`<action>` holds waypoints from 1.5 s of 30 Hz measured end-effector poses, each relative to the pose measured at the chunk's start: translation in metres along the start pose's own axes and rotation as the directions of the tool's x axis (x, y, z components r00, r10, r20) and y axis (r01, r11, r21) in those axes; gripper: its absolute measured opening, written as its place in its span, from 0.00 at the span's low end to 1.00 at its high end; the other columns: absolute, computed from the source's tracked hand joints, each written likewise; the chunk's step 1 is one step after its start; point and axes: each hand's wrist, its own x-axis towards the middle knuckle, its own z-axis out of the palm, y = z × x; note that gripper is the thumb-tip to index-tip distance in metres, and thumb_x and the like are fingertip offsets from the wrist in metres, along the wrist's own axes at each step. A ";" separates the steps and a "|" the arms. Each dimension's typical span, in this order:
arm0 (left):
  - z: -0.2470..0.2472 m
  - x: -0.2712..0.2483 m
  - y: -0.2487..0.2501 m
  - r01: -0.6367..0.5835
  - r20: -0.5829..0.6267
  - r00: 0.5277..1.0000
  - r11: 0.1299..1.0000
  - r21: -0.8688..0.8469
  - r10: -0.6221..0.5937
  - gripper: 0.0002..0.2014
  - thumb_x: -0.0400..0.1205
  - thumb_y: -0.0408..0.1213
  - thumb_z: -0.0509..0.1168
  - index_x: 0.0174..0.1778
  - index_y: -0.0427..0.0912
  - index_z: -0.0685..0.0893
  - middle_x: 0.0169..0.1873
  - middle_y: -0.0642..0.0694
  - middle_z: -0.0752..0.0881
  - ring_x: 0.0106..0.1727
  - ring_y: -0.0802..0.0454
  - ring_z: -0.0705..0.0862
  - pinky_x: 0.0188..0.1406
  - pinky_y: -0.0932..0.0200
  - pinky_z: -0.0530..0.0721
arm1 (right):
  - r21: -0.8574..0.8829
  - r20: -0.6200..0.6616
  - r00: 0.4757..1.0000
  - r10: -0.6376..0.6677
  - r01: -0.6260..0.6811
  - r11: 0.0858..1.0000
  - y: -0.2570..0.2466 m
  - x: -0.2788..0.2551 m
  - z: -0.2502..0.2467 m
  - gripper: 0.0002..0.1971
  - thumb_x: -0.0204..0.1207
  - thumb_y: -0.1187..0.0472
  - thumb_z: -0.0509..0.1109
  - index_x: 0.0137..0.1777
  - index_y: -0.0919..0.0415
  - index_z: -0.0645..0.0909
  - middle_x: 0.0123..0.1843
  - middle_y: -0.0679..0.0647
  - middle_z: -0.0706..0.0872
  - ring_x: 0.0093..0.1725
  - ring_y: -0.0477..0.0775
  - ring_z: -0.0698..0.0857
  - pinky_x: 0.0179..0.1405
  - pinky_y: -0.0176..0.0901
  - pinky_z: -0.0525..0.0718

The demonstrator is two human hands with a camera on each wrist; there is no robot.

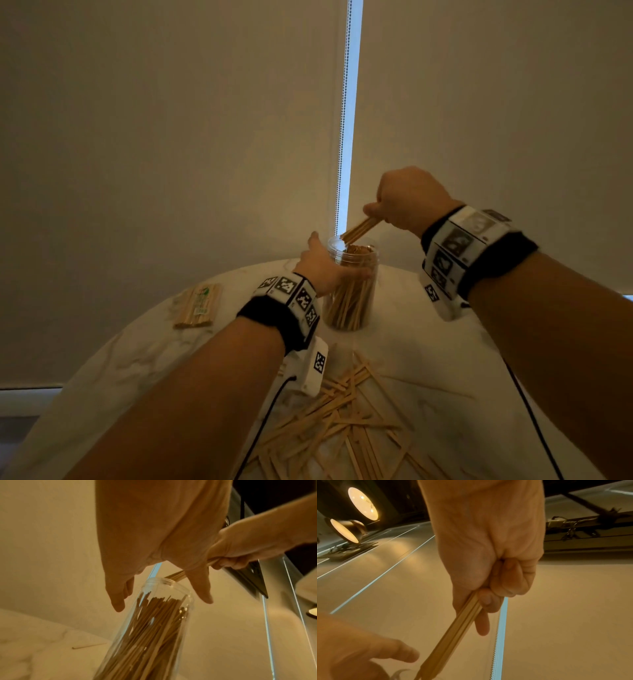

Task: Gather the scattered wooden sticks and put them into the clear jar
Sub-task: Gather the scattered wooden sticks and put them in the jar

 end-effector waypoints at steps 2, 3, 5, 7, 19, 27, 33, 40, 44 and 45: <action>0.006 0.006 0.006 -0.008 0.059 0.998 0.998 -0.056 0.011 0.81 0.47 0.61 0.86 0.87 0.41 0.39 0.80 0.39 0.70 0.77 0.41 0.74 0.77 0.40 0.73 | -0.068 0.059 0.997 -0.058 0.062 0.996 -0.008 0.011 0.003 0.20 0.77 0.48 0.73 0.28 0.57 0.75 0.28 0.52 0.79 0.36 0.57 0.83 0.38 0.47 0.83; 0.008 0.010 0.008 -0.010 0.079 0.997 0.998 -0.068 0.015 0.80 0.49 0.60 0.87 0.87 0.40 0.39 0.80 0.38 0.70 0.76 0.41 0.75 0.77 0.42 0.73 | -0.096 0.089 0.993 -0.082 0.091 0.991 -0.011 0.015 0.005 0.21 0.77 0.48 0.73 0.27 0.56 0.74 0.28 0.52 0.78 0.36 0.57 0.83 0.39 0.47 0.84; 0.013 0.012 0.005 0.006 0.058 0.998 1.000 -0.030 -0.004 0.70 0.62 0.52 0.86 0.87 0.41 0.41 0.79 0.39 0.71 0.77 0.41 0.74 0.74 0.47 0.74 | -0.128 0.159 0.980 -0.118 0.139 0.982 -0.017 0.019 0.011 0.22 0.77 0.48 0.73 0.27 0.56 0.72 0.28 0.51 0.77 0.37 0.56 0.82 0.39 0.46 0.82; 0.018 0.014 -0.004 -0.031 -0.015 0.999 1.000 0.002 0.031 0.60 0.68 0.45 0.84 0.87 0.43 0.48 0.76 0.41 0.75 0.74 0.43 0.77 0.67 0.53 0.77 | -0.134 0.200 0.969 -0.145 0.173 0.976 -0.022 0.023 0.017 0.22 0.78 0.48 0.73 0.27 0.56 0.72 0.28 0.51 0.77 0.37 0.55 0.81 0.38 0.46 0.80; 0.025 0.019 -0.019 -0.077 -0.086 0.993 0.993 0.094 0.086 0.53 0.71 0.44 0.81 0.85 0.47 0.53 0.70 0.41 0.80 0.69 0.42 0.81 0.63 0.52 0.80 | -0.034 0.289 0.936 -0.201 0.219 0.975 -0.033 0.032 0.026 0.17 0.75 0.45 0.76 0.40 0.60 0.90 0.35 0.50 0.88 0.41 0.51 0.85 0.44 0.45 0.85; 0.028 0.025 -0.023 -0.046 -0.081 0.995 0.992 0.120 0.056 0.57 0.69 0.48 0.82 0.85 0.51 0.49 0.71 0.40 0.78 0.70 0.38 0.80 0.69 0.40 0.81 | -0.013 0.423 0.899 -0.112 0.130 0.991 -0.039 0.020 0.054 0.15 0.85 0.61 0.60 0.62 0.66 0.86 0.60 0.59 0.88 0.59 0.58 0.86 0.56 0.44 0.83; 0.028 0.027 -0.026 -0.047 -0.068 0.996 0.995 0.083 0.053 0.57 0.68 0.46 0.83 0.84 0.54 0.49 0.69 0.41 0.78 0.68 0.39 0.81 0.66 0.39 0.82 | 0.217 0.247 0.962 -0.119 0.065 0.974 -0.028 0.010 0.057 0.07 0.82 0.61 0.69 0.55 0.58 0.86 0.54 0.52 0.87 0.51 0.51 0.81 0.46 0.39 0.75; -0.006 0.026 -0.021 -0.040 0.113 0.994 0.936 0.349 0.000 0.60 0.70 0.41 0.82 0.88 0.44 0.45 0.77 0.39 0.75 0.76 0.39 0.75 0.72 0.47 0.76 | 0.322 0.301 0.931 -0.208 0.106 0.941 -0.024 -0.003 0.057 0.12 0.88 0.52 0.59 0.54 0.51 0.84 0.53 0.49 0.84 0.52 0.52 0.80 0.50 0.43 0.74; -0.037 0.038 -0.024 -0.025 0.106 0.992 0.712 0.701 -0.069 0.29 0.83 0.40 0.70 0.81 0.42 0.72 0.75 0.43 0.78 0.74 0.44 0.77 0.71 0.54 0.73 | 0.367 0.190 0.963 -0.191 0.111 0.923 -0.009 -0.005 0.055 0.07 0.83 0.60 0.65 0.54 0.50 0.83 0.52 0.46 0.87 0.48 0.48 0.83 0.38 0.35 0.76; -0.040 0.044 -0.029 -0.039 0.114 0.991 0.665 0.746 -0.070 0.24 0.85 0.39 0.67 0.78 0.42 0.76 0.74 0.44 0.79 0.73 0.45 0.77 0.70 0.56 0.73 | 0.346 0.203 0.958 -0.205 0.125 0.930 -0.008 -0.006 0.055 0.05 0.83 0.58 0.67 0.52 0.49 0.84 0.50 0.45 0.87 0.47 0.46 0.83 0.37 0.32 0.74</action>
